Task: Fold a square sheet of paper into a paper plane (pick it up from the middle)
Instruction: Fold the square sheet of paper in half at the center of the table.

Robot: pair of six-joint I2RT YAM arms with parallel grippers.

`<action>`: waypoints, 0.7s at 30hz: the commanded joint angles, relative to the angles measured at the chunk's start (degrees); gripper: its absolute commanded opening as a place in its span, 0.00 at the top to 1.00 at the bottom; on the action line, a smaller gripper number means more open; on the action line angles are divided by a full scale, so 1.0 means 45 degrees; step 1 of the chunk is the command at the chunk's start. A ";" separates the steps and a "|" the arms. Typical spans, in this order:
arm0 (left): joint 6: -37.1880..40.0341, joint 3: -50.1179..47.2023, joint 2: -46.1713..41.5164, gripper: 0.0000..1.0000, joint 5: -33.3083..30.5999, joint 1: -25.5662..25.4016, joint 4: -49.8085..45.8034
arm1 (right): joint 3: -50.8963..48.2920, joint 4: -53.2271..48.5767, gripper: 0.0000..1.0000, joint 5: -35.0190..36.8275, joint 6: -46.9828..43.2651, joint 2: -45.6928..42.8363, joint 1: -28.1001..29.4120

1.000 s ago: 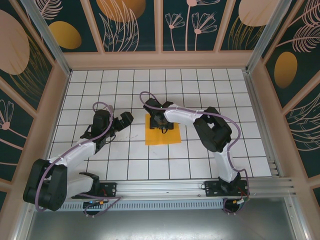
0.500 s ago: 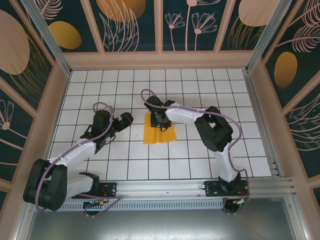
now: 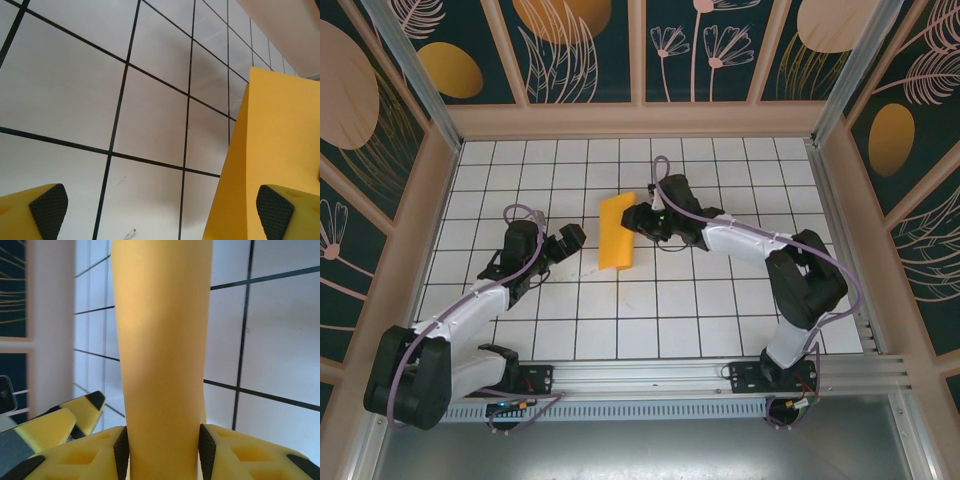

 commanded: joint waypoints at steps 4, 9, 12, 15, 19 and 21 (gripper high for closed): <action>0.0347 0.0308 -0.0221 0.01 0.1389 -0.0067 0.0667 | -0.1204 0.0700 0.55 -0.1015 0.0138 0.0495 -0.0551; 0.0341 0.0381 0.0198 0.01 0.2582 -0.0072 0.1242 | -0.0742 -0.1355 0.51 0.0541 -0.0903 0.1093 -0.0603; 0.0379 0.0486 0.0453 0.01 0.2970 -0.0075 0.1301 | -0.0509 -0.2212 0.44 0.1287 -0.1209 0.1112 -0.0612; 0.0354 0.0523 0.0716 0.01 0.3287 -0.0062 0.1399 | -0.0417 -0.2766 0.41 0.2037 -0.1232 0.0887 -0.0615; 0.0306 0.0540 0.1057 0.03 0.3805 -0.0077 0.1712 | -0.0684 -0.3135 0.40 0.3079 -0.0759 0.0292 -0.0582; 0.0260 0.0598 0.1291 0.07 0.4147 -0.0077 0.1868 | -0.0939 -0.3228 0.39 0.3710 -0.0395 0.0006 -0.0503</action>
